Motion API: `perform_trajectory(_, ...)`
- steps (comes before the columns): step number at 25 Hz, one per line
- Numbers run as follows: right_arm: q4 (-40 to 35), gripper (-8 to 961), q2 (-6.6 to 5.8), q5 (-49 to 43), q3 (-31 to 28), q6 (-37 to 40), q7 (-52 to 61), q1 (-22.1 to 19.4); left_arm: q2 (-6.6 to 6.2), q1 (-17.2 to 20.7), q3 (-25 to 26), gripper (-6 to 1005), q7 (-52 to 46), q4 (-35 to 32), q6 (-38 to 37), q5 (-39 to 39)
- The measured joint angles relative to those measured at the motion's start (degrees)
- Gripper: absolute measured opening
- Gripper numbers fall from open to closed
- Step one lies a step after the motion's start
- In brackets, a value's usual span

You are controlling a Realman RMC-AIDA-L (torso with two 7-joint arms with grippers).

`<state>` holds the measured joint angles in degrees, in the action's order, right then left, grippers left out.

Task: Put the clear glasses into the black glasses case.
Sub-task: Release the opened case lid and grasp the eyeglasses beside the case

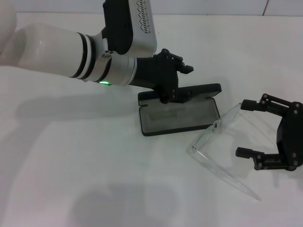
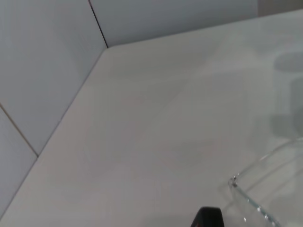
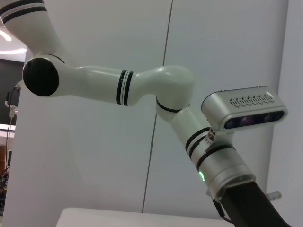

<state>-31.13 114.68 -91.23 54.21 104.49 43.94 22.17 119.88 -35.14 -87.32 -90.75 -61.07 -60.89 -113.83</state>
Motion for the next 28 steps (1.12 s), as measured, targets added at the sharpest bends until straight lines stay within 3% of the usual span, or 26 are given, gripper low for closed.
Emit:
perform_trajectory(4,-0.9,869,0.04,0.0,-0.6,-0.1,0.2,0.1,0.00,2.0,0.0,519,0.8,-1.8,-0.3,5.2)
perform_trajectory(8,-6.3,869,0.24,-0.4,-0.5,-1.3,5.5,0.6,-0.06,6.7,1.3,576,7.1,-2.1,-0.4,19.6)
perform_trajectory(12,-23.0,869,0.55,-7.1,1.9,-3.4,18.7,1.3,-0.05,14.0,1.9,607,18.6,1.6,-2.7,37.9)
perform_trajectory(16,-37.3,869,0.63,-16.8,6.7,-5.4,29.3,4.3,-0.15,17.9,3.1,611,27.8,10.4,-10.0,51.3)
perform_trajectory(22,-47.3,869,0.68,-37.3,17.5,-5.5,41.4,13.9,-0.29,18.5,11.4,612,31.7,23.2,-19.8,55.5)
perform_trajectory(28,-44.3,870,1.08,-45.3,26.8,-6.1,45.2,22.0,-0.18,17.8,13.5,612,33.8,26.8,-21.6,55.6)
